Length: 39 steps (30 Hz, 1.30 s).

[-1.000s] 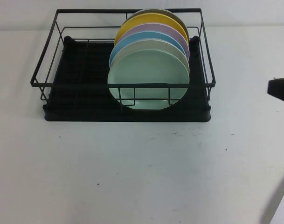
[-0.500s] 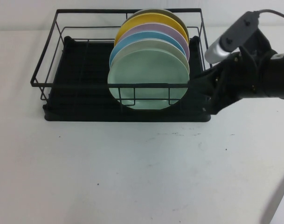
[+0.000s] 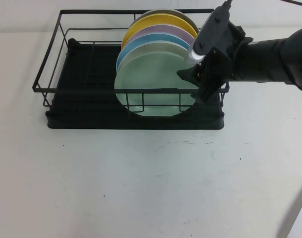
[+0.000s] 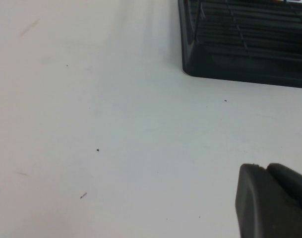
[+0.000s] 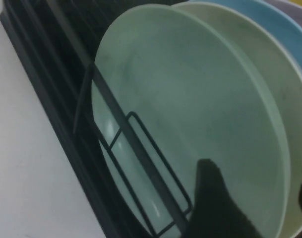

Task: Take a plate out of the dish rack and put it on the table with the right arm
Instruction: Grasp the plate from the shelf

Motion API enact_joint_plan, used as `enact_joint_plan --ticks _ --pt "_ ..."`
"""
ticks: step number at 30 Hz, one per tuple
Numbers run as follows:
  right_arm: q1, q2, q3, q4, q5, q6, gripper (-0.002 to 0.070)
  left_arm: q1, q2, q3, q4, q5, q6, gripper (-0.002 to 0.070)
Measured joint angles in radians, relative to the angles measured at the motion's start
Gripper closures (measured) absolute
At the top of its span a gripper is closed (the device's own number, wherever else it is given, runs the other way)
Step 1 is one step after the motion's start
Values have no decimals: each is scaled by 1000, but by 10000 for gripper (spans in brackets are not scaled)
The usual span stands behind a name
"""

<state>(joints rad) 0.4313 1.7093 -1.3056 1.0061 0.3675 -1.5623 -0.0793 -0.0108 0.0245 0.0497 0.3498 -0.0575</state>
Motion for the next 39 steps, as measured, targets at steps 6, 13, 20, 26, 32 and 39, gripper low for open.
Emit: enact_joint_plan --ticks 6,13,20,26,32,39 --pt "0 94 -91 11 -4 -17 344 0 0 0 0 0 0 680" --pt "0 170 -168 14 -10 -29 344 0 0 0 0 0 0 680" --pt "0 215 -191 14 -31 -90 345 0 0 0 0 0 0 680" --pt "0 225 -193 17 -42 -100 378 0 0 0 0 0 0 680" --pt "0 221 -197 30 -25 -100 592 0 0 0 0 0 0 680" --pt "2 132 -197 18 -5 -89 594 0 0 0 0 0 0 680"
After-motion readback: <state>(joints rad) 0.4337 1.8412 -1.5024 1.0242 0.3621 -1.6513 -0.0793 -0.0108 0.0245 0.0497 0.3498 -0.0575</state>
